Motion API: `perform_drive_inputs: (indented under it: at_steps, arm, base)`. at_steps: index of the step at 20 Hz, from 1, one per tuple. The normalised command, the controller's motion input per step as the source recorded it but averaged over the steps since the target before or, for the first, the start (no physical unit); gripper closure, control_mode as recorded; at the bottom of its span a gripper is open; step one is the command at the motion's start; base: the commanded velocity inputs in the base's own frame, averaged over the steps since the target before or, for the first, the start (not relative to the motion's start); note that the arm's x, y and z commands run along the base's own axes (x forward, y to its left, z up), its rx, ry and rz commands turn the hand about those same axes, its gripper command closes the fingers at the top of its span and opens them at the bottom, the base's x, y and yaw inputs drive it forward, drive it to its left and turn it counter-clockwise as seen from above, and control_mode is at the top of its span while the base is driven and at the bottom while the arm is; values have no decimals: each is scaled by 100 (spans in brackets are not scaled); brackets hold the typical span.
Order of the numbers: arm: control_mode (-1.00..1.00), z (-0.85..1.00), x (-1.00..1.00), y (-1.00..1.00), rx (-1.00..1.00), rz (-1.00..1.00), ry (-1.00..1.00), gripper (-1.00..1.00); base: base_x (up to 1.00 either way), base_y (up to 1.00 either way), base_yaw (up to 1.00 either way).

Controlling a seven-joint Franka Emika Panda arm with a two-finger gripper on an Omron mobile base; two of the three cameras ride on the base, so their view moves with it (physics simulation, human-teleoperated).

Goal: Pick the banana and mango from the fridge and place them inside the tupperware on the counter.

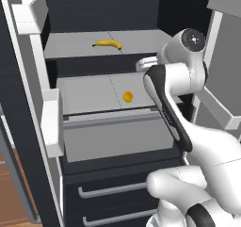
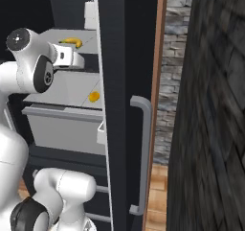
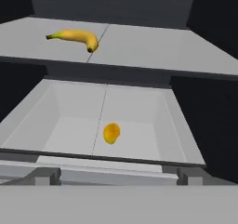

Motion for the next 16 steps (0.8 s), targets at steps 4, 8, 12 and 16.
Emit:
perform_drive_inputs:
  at_steps: [4, 8, 12, 16]
  arm:
    - [-100, 31, 24, 21, 7, 1, 0, -100]
    - [-100, 7, 42, 27, 1, 0, 0, -100]
    - [-100, 0, 57, 19, 0, -3, 0, -100]
    - [-100, 0, 62, 7, 0, -2, 2, -100]
  base:
    - [0, 0, 0]
    - [0, 0, 0]
    - [0, 0, 0]
    - [0, 0, 0]
